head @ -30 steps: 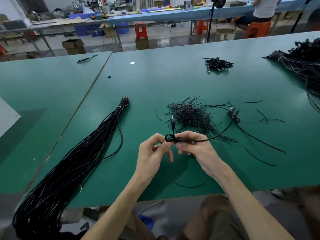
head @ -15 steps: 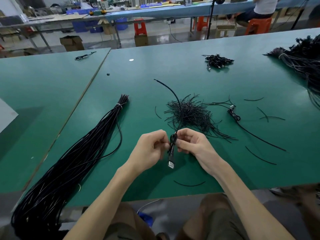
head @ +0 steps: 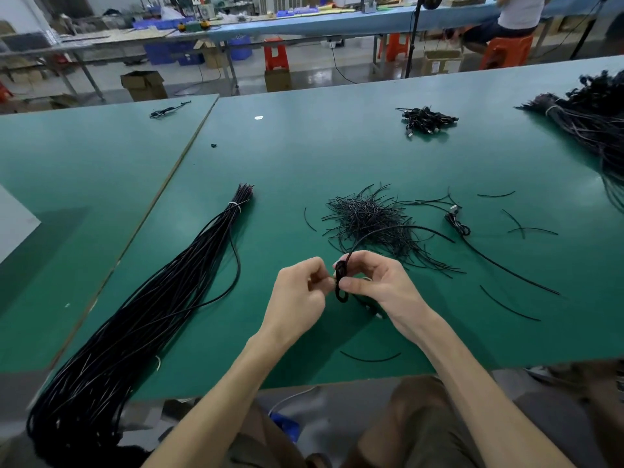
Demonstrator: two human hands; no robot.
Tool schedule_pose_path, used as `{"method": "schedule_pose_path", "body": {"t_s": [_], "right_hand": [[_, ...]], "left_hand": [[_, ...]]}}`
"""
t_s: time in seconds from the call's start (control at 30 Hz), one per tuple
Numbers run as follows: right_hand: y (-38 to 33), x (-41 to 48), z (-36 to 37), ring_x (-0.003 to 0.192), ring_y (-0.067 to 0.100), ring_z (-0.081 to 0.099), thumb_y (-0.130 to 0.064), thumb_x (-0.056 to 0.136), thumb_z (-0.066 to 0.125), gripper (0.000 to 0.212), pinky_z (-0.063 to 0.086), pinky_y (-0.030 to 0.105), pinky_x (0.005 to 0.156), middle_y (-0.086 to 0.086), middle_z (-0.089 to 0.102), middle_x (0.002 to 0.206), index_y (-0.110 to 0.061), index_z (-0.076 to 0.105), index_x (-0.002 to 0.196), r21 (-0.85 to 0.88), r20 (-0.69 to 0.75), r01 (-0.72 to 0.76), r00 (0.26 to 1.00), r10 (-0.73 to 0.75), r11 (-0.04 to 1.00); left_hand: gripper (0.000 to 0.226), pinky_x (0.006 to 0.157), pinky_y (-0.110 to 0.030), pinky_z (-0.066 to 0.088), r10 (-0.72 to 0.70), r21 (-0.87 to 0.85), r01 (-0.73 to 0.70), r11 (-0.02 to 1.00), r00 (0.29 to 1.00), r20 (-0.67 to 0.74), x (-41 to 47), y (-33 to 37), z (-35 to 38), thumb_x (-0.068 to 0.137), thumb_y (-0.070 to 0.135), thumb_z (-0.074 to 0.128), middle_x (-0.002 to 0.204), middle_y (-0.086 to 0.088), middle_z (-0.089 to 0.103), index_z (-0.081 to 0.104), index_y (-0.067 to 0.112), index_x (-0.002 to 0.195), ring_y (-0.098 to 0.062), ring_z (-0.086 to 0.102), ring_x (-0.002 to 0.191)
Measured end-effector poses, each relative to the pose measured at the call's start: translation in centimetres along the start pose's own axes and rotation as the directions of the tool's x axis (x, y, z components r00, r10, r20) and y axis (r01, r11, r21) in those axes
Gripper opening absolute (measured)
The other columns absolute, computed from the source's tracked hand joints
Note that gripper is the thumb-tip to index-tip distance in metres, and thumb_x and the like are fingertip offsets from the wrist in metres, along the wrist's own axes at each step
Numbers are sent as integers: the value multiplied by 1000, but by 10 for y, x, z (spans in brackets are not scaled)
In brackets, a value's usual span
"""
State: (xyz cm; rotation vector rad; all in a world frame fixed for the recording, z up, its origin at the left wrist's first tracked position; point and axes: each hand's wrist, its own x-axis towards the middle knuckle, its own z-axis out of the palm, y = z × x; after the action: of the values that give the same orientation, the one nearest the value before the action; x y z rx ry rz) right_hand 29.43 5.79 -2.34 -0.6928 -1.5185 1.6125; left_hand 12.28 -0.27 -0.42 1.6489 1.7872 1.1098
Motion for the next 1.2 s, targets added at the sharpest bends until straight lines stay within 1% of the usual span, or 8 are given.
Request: {"method": "schedule_pose_path", "body": {"t_s": [0.17,0.3,0.47,0.6,0.77,0.87,1.07,1.2], "right_hand": [[-1,-2,-1,92,15,52,-11,76,82,22,47,29,88,-3,74,105,-21,78,96,23,-42,6,999,-5,1000],[-2,-3,2,86,13,51,-8,80,79,20,43,20,77,-7,72,97,-25,77,91,19,-55,42,998,-41,999],[-2,-4,-1,83,18,50,9,87,69,26,44,17,76,1,72,91,-16,73,92,8,-60,69,996,-68,998],[-1,-3,-2,88,24,55,4,90,68,18,46,25,83,2,71,92,-12,72,95,-3,-47,52,998,-52,999],[-2,-2,-1,98,18,66,-24,83,79,18,53,26,90,5,75,99,-21,78,101,60,-96,27,995,-21,998],[-1,-1,-1,97,11,68,-43,72,84,35,52,26,89,-1,76,99,-27,78,102,93,-162,-14,986,29,996],[-1,-1,0,88,12,69,-40,73,86,35,49,30,87,0,76,91,-24,79,104,101,-138,-60,988,74,993],[-2,-1,2,104,25,73,-23,85,79,28,57,34,95,15,77,108,-12,78,111,45,-62,-25,998,28,999]], "left_hand": [[27,75,-33,49,-165,-103,184,977,971,173,6,13,-6,89,17,59,47,-7,61,58,27,64,-18,58,45],[38,47,-23,36,-226,-158,277,948,933,280,16,19,-17,95,8,60,54,-15,58,58,22,60,-24,55,41],[29,37,-18,30,-395,-371,648,665,727,562,15,21,-13,99,-3,49,52,-2,45,58,8,72,-14,42,35],[28,33,-18,24,-378,-448,747,491,646,663,13,19,-11,98,-3,42,55,1,41,59,6,78,-9,40,35],[23,46,-21,37,-196,-246,306,920,901,387,15,14,-16,102,17,60,60,-12,64,62,12,79,-24,62,48],[18,57,-20,40,37,-22,-33,999,976,216,15,13,-18,98,28,69,65,2,69,61,24,82,-22,64,61],[29,91,-26,52,534,333,-534,777,840,102,9,11,-21,97,26,64,133,16,50,56,29,125,-7,56,117],[46,124,-36,27,635,458,-721,520,685,358,15,7,-27,100,28,64,156,9,46,55,18,144,-8,33,150]]}}
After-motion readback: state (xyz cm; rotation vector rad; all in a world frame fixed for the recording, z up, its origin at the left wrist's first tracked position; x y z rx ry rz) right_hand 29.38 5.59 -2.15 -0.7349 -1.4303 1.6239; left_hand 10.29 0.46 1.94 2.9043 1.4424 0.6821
